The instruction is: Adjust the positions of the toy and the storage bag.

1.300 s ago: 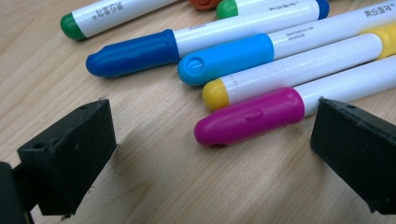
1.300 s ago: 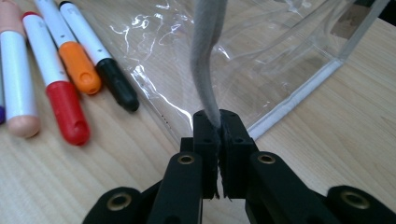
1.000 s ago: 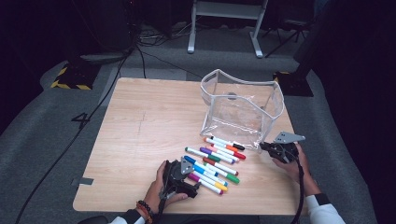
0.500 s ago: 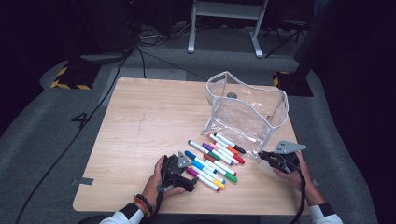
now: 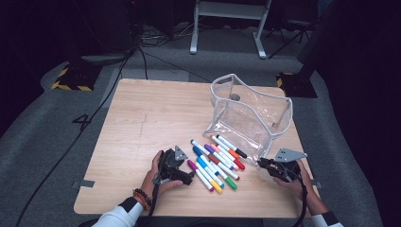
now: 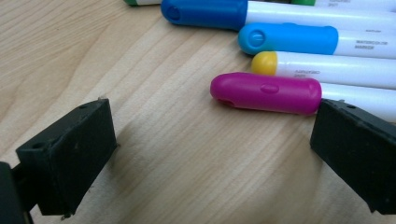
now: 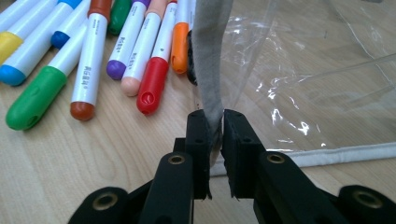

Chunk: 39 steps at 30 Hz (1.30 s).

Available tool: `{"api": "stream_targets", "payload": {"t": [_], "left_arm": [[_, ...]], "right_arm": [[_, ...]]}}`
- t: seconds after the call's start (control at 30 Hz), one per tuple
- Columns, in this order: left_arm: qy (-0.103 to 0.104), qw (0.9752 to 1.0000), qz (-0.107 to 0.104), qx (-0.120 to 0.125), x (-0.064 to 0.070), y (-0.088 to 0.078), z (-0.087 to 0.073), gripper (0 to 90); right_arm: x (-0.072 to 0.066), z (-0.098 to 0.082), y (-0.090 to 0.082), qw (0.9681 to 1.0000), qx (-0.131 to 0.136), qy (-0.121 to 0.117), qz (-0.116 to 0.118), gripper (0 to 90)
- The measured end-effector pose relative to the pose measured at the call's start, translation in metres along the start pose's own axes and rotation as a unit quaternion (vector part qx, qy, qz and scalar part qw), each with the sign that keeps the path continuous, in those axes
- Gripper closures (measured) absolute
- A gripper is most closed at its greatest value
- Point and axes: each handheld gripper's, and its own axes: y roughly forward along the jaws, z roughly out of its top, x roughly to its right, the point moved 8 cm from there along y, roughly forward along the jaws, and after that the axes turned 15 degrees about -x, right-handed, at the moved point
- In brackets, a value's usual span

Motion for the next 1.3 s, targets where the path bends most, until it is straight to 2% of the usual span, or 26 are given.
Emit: {"api": "stream_targets", "payload": {"t": [0.07,0.17,0.3,0.4,0.5,0.53,0.63,0.8,0.87,0.9,0.97,1.0,1.03,1.07,1.1,1.2,1.23,1.27,1.3], "left_arm": [[0.000,1.0000,0.004,0.000,-0.003,-0.001,-0.001,0.4],[0.004,1.0000,0.000,-0.004,-0.008,-0.003,-0.005,0.5],[0.007,1.0000,-0.004,-0.004,-0.008,-0.005,-0.010,0.5],[0.018,0.9998,-0.009,-0.006,-0.008,-0.008,-0.016,0.5],[0.026,0.9996,-0.013,-0.004,-0.008,-0.011,-0.022,0.5],[0.028,0.9995,-0.013,-0.001,-0.008,-0.012,-0.023,0.5],[0.040,0.9990,-0.019,-0.001,-0.007,-0.016,-0.033,0.5],[0.050,0.9984,-0.025,-0.001,-0.008,-0.022,-0.044,0.5],[0.053,0.9982,-0.027,-0.001,-0.008,-0.023,-0.048,0.4],[0.052,0.9982,-0.028,0.000,-0.008,-0.024,-0.050,0.5],[0.054,0.9981,-0.029,0.000,-0.009,-0.026,-0.053,0.5],[0.055,0.9981,-0.029,-0.001,-0.009,-0.027,-0.055,0.5],[0.055,0.9981,-0.029,-0.001,-0.009,-0.027,-0.055,0.5],[0.056,0.9980,-0.029,-0.001,-0.009,-0.027,-0.056,0.5],[0.056,0.9980,-0.029,-0.001,-0.009,-0.027,-0.056,0.5],[0.054,0.9982,-0.028,0.000,-0.008,-0.028,-0.057,0.5],[0.054,0.9982,-0.028,0.000,-0.008,-0.028,-0.057,0.5],[0.054,0.9981,-0.028,0.000,-0.008,-0.028,-0.057,0.5],[0.054,0.9981,-0.029,0.000,-0.008,-0.028,-0.057,0.5]], "right_arm": [[-0.004,0.000,0.000,1.0000,0.001,-0.005,0.005,82.2],[-0.009,0.002,0.000,0.9999,0.000,-0.012,0.001,82.6],[-0.009,0.001,0.001,1.0000,0.001,-0.008,0.003,79.8],[-0.011,0.001,0.002,0.9999,0.002,-0.005,0.010,69.4],[-0.012,-0.001,0.004,0.9999,-0.004,-0.005,0.008,64.3],[-0.013,-0.004,0.005,1.0000,-0.008,-0.001,0.005,60.8],[-0.014,-0.008,0.003,0.9998,-0.004,0.017,0.013,58.7],[-0.019,-0.014,-0.003,0.9995,-0.008,0.024,0.020,57.9],[-0.023,-0.016,-0.007,0.9987,0.004,0.033,0.039,57.5],[-0.030,-0.016,-0.008,0.9986,0.003,0.029,0.045,57.1],[-0.033,-0.014,-0.008,0.9986,0.002,0.025,0.046,56.9],[-0.043,-0.011,-0.006,0.9986,-0.002,0.007,0.052,56.3],[-0.043,-0.011,-0.006,0.9986,-0.002,0.007,0.052,56.3],[-0.052,-0.006,-0.004,0.9982,-0.004,-0.007,0.059,55.6],[-0.052,-0.006,-0.004,0.9982,-0.004,-0.007,0.059,55.6],[-0.068,0.004,-0.005,0.9966,0.007,-0.017,0.081,55.3],[-0.068,0.004,-0.005,0.9966,0.007,-0.017,0.081,55.3],[-0.078,0.010,-0.005,0.9958,0.010,-0.024,0.088,54.9],[-0.083,0.013,-0.005,0.9952,0.012,-0.033,0.092,55.0]]}}
